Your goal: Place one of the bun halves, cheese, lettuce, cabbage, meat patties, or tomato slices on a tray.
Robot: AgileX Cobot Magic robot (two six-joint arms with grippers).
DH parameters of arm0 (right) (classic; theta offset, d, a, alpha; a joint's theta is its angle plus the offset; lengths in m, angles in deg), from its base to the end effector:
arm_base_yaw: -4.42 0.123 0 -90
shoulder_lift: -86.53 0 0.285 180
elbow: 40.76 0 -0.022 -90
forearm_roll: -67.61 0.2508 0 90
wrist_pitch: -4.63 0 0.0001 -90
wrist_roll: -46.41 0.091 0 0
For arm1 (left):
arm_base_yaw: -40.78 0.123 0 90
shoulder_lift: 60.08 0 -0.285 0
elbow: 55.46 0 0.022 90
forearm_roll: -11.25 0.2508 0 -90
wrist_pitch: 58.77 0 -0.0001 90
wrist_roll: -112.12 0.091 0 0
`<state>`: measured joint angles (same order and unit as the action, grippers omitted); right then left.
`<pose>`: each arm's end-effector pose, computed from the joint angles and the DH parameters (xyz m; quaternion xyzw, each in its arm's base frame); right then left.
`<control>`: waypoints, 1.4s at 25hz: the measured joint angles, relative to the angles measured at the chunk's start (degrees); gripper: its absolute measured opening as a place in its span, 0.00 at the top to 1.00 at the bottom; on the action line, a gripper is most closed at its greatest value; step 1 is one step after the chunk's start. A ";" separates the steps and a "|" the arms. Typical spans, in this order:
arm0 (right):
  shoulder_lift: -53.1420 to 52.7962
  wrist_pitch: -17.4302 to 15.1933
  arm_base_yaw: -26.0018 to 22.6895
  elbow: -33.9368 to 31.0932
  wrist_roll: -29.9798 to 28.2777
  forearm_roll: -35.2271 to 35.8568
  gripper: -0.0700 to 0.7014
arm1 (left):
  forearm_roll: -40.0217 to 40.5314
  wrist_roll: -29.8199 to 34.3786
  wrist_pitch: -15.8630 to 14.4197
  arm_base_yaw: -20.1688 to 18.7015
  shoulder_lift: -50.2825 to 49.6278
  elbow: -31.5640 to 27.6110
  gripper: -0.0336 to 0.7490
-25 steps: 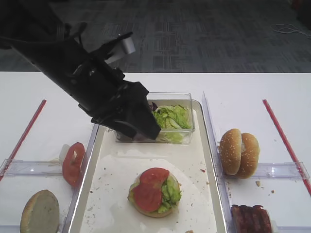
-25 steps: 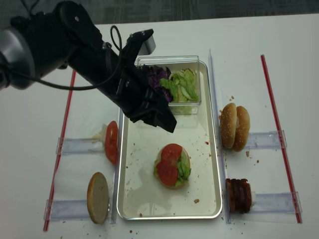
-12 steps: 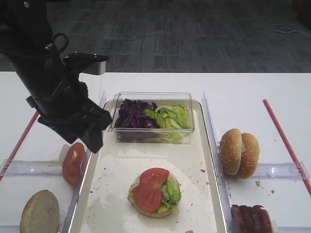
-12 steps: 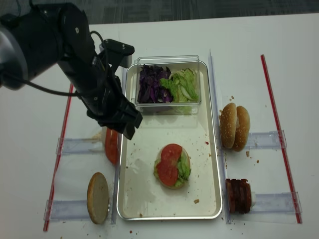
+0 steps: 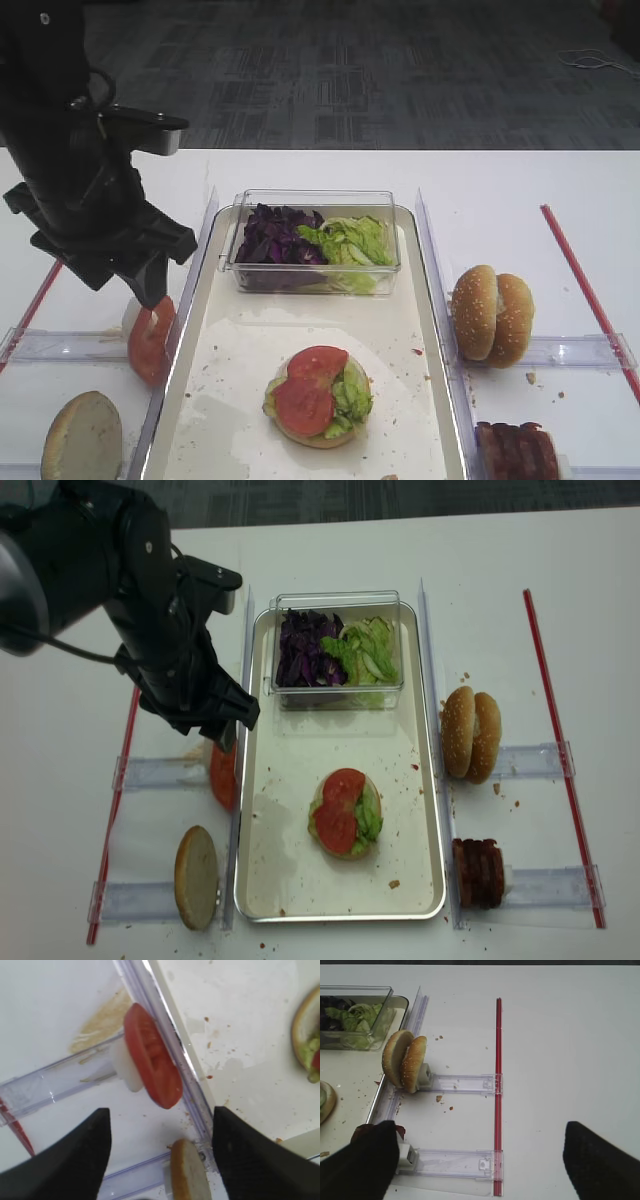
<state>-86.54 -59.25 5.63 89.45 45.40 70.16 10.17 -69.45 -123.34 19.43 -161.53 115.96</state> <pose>-0.0072 0.0035 0.2671 -0.0182 0.8682 0.0231 0.4953 0.2865 -0.1137 0.2465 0.1680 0.9846 -0.0179 0.0444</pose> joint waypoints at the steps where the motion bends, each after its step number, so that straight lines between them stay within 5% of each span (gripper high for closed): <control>1: 0.00 0.00 0.00 0.00 0.00 0.00 0.02 | -0.12 0.00 0.00 1.54 0.00 0.00 0.40; 13: 0.00 0.00 0.00 0.00 0.10 0.00 0.02 | 1.08 -0.36 -1.65 22.48 0.00 0.00 0.40; 21: 0.00 0.00 0.00 0.00 0.21 0.00 0.02 | 1.79 -0.25 -2.68 23.09 0.84 -0.98 0.40; 35: 0.00 0.00 0.00 0.00 0.21 0.00 0.02 | 2.21 -1.40 -1.04 23.09 27.49 -27.01 0.40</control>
<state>-86.54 -59.25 5.63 89.45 45.61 70.16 12.38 -70.85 -124.37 42.53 -134.04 88.96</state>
